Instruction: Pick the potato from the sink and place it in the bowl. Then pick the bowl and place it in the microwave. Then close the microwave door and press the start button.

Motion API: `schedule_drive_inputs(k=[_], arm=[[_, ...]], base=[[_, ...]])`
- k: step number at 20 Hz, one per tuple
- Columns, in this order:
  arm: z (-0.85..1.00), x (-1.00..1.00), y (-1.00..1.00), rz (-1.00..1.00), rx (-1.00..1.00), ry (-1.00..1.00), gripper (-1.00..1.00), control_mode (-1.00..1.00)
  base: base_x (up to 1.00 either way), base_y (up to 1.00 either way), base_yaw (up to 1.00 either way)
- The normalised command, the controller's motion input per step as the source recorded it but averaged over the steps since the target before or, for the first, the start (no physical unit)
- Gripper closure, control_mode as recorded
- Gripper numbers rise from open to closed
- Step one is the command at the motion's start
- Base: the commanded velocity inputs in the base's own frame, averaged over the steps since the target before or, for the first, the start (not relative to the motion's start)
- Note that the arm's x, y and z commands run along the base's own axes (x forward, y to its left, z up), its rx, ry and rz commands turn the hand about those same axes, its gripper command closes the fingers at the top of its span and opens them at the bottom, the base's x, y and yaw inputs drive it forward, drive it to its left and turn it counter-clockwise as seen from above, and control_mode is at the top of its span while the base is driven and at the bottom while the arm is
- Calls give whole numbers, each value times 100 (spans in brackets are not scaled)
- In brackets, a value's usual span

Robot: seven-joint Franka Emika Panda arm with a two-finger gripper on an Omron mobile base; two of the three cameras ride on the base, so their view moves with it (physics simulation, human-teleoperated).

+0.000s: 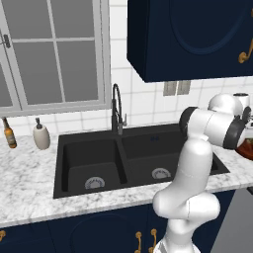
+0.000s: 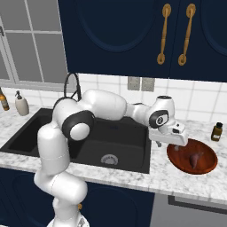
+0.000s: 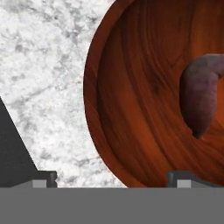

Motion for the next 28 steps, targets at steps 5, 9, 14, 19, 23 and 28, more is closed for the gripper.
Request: schedule_drive_inputs(k=[5,9,14,19,23,28], arm=[[-25,21,0,0,0,4,-100,-100],[-21,21,-24,0,0,7,-100,-100],[-25,13,-23,0,0,7,-100,-100],[-31,5,-26,0,0,8,-100,-100],[-13,0,-26,0,0,1,100,-100],[0,0,-11,0,0,0,100,-100]], base=[[0,0,0],[0,0,0],[0,0,0],[0,0,0],[0,0,0],[0,0,0]])
